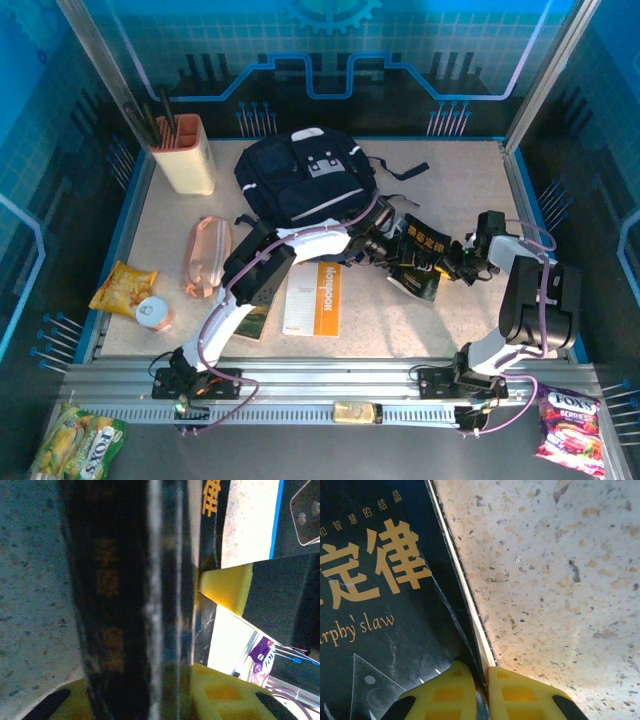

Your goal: Pack books, pencil case, and school supplies into a backpack

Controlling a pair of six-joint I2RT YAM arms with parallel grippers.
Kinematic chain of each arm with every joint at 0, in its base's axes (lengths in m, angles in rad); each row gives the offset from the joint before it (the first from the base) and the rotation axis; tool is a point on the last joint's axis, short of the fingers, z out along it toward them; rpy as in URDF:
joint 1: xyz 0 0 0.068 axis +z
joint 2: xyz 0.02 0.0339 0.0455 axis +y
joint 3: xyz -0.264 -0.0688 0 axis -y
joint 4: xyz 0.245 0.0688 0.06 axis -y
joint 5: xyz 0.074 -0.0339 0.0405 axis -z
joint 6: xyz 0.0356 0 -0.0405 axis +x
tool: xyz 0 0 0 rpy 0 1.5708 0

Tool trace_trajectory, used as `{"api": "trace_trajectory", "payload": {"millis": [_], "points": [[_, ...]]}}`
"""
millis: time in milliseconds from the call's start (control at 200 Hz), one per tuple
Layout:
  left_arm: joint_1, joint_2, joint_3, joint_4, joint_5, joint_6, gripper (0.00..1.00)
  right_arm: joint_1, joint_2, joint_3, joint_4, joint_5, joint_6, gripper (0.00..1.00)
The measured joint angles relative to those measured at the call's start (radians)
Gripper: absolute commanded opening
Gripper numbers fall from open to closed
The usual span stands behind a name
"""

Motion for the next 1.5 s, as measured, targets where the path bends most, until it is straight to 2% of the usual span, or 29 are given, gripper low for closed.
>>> {"api": "trace_trajectory", "payload": {"millis": [125, 290, 380, 510, 765, 915, 1056, 1291, 1391, 1501], "points": [[0.000, -0.028, -0.047, 0.042, -0.014, -0.002, 0.21, 0.001, -0.002, 0.000, 0.003, -0.006, 0.000, 0.14], [0.008, -0.065, -0.089, 0.069, -0.018, -0.009, 0.07, 0.009, -0.005, -0.002, 0.011, -0.030, 0.000, 0.19], [0.013, -0.077, -0.105, 0.077, -0.017, -0.009, 0.05, 0.010, -0.018, -0.010, 0.026, -0.043, 0.004, 0.28], [0.036, -0.130, -0.142, 0.078, -0.018, -0.009, 0.03, 0.013, -0.072, -0.044, 0.063, -0.048, 0.026, 0.49], [0.161, -0.349, -0.280, 0.113, -0.079, -0.021, 0.03, 0.043, -0.272, -0.126, 0.261, -0.166, 0.152, 0.73], [0.258, -0.497, -0.411, 0.196, -0.124, -0.081, 0.03, 0.152, -0.294, -0.149, 0.460, -0.225, 0.306, 0.84], [0.342, -0.595, -0.534, 0.294, -0.172, -0.164, 0.03, 0.305, -0.270, -0.154, 0.673, -0.229, 0.459, 0.88], [0.420, -0.676, -0.672, 0.420, -0.242, -0.312, 0.03, 0.547, -0.089, -0.137, 1.056, -0.145, 0.728, 0.90], [0.429, -0.688, -0.692, 0.448, -0.261, -0.356, 0.03, 0.637, 0.012, -0.077, 1.158, -0.090, 0.785, 0.89], [0.436, -0.701, -0.711, 0.478, -0.277, -0.401, 0.03, 0.694, 0.099, 0.004, 1.233, -0.037, 0.829, 0.87]]}}
